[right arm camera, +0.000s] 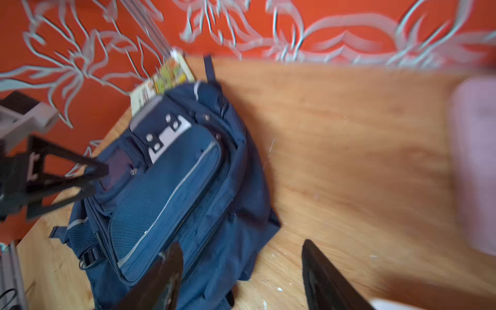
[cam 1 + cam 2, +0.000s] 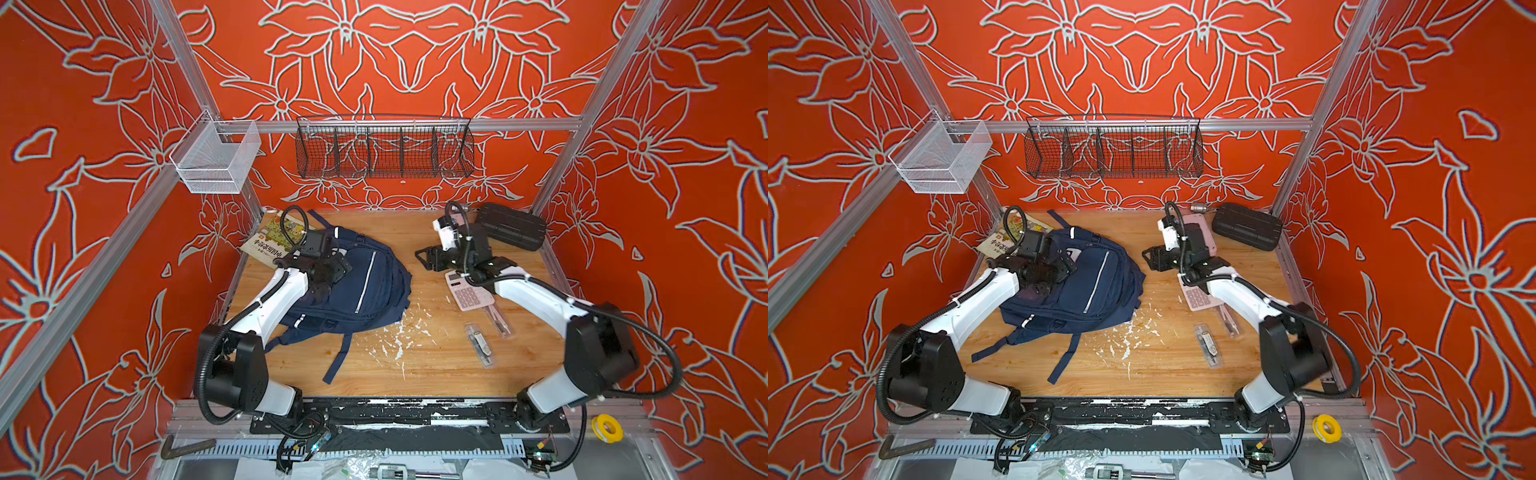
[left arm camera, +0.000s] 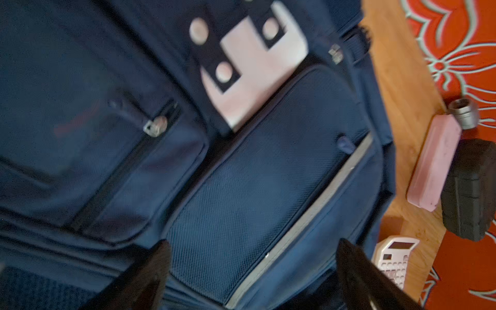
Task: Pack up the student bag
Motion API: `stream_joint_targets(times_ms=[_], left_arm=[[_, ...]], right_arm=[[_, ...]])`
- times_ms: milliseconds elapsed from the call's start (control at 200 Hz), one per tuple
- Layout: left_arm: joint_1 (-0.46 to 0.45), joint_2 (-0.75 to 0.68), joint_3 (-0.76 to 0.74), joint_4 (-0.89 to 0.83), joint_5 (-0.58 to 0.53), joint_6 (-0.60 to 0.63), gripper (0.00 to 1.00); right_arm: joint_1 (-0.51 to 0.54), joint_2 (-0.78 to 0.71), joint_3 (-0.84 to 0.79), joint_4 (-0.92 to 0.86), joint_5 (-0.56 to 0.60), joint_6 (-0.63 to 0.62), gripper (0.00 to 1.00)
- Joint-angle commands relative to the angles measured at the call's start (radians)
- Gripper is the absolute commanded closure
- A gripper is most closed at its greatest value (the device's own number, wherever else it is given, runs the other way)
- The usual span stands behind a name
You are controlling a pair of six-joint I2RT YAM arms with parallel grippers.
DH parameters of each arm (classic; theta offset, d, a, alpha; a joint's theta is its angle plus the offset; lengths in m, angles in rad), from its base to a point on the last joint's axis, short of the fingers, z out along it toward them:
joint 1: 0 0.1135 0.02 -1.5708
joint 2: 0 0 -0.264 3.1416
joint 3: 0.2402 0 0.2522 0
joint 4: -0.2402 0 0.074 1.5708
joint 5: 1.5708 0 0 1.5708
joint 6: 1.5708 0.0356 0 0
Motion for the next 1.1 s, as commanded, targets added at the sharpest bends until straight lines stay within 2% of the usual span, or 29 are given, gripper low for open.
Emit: stream_joint_targets(times_ms=[0, 100, 290, 380, 445, 550, 676, 746, 871, 971, 1021, 1096], left_arm=[[-0.013, -0.03, -0.02, -0.093, 0.032, -0.201, 0.04], [-0.013, -0.074, -0.055, -0.148, -0.006, -0.232, 0.02], [0.019, -0.188, -0.18, -0.177, -0.021, -0.327, 0.01], [0.056, -0.217, -0.256, -0.141, 0.012, -0.36, 0.02], [0.071, -0.208, -0.288, -0.106, 0.032, -0.372, 0.01], [0.078, -0.145, -0.296, -0.065, 0.037, -0.36, 0.0], [0.078, -0.057, -0.28, -0.018, 0.057, -0.312, 0.03], [0.076, -0.022, -0.276, 0.007, 0.087, -0.281, 0.04], [0.044, -0.006, -0.306, 0.077, 0.101, -0.293, 0.09], [0.025, 0.009, -0.322, 0.121, 0.108, -0.3, 0.22], [0.017, 0.018, -0.322, 0.135, 0.111, -0.284, 0.4], [0.013, 0.016, -0.315, 0.14, 0.122, -0.265, 0.62]], right_arm=[[0.029, 0.147, 0.142, -0.131, -0.07, 0.075, 0.29], [0.042, 0.276, 0.261, -0.169, -0.133, 0.097, 0.31], [0.051, 0.43, 0.388, -0.166, -0.202, 0.131, 0.34], [0.055, 0.497, 0.455, -0.203, -0.228, 0.131, 0.46], [0.056, 0.522, 0.485, -0.233, -0.238, 0.124, 0.62], [0.057, 0.512, 0.482, -0.238, -0.247, 0.123, 0.83], [0.057, 0.45, 0.429, -0.237, -0.257, 0.131, 0.99], [0.057, 0.401, 0.374, -0.229, -0.259, 0.169, 1.0], [0.058, 0.302, 0.213, -0.106, -0.288, 0.32, 1.0], [0.058, 0.238, 0.13, -0.08, -0.287, 0.369, 1.0], [0.058, 0.209, 0.11, -0.088, -0.286, 0.372, 1.0], [0.058, 0.169, 0.099, -0.111, -0.289, 0.359, 1.0]])
